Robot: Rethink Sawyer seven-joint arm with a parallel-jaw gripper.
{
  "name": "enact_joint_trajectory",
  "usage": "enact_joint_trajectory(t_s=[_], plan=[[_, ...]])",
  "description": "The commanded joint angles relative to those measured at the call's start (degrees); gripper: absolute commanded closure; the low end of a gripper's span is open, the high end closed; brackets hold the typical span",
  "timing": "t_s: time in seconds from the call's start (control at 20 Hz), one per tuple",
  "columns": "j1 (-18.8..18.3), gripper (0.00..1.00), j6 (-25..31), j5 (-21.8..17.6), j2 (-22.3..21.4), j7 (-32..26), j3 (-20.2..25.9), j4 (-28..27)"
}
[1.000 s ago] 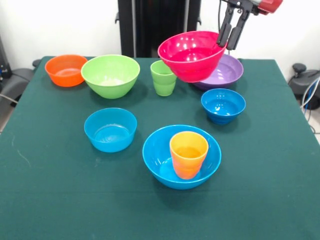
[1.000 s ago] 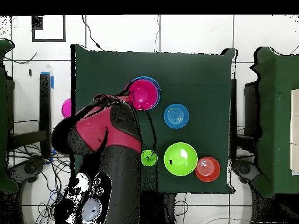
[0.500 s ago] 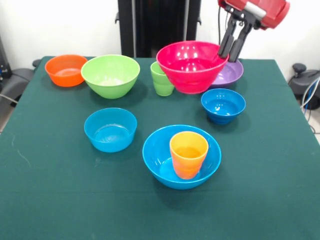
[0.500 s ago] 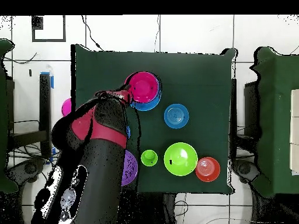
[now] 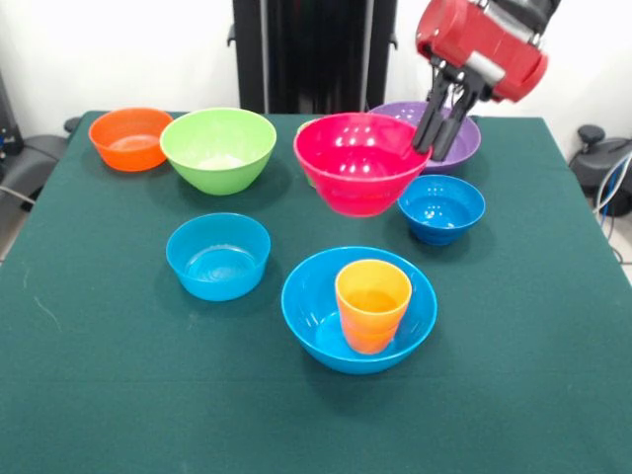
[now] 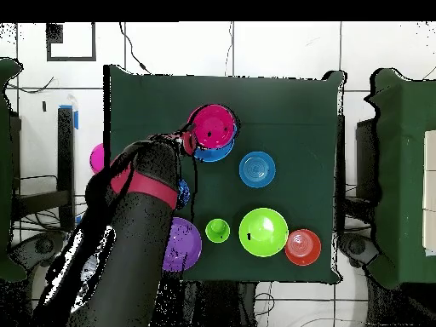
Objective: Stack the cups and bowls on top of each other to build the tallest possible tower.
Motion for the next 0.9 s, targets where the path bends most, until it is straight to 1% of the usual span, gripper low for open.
enact_joint_trajectory(t_s=[0.05, 0.35, 0.5, 0.7, 0.9], plan=[[1.5, 1.00, -5.2, 1.1, 7.4, 12.6, -1.6, -1.7], [1.9, 1.00, -8.1, 3.1, 9.3, 12.2, -2.9, -1.0], [2.8, 1.00, -8.9, 4.3, 10.3, 12.8, -3.8, -0.8], [3.8, 1.00, -10.2, 7.0, 12.7, 13.3, -5.4, -1.7], [4.6, 1.00, -10.7, 9.5, 14.0, 13.1, -6.4, -2.0]])
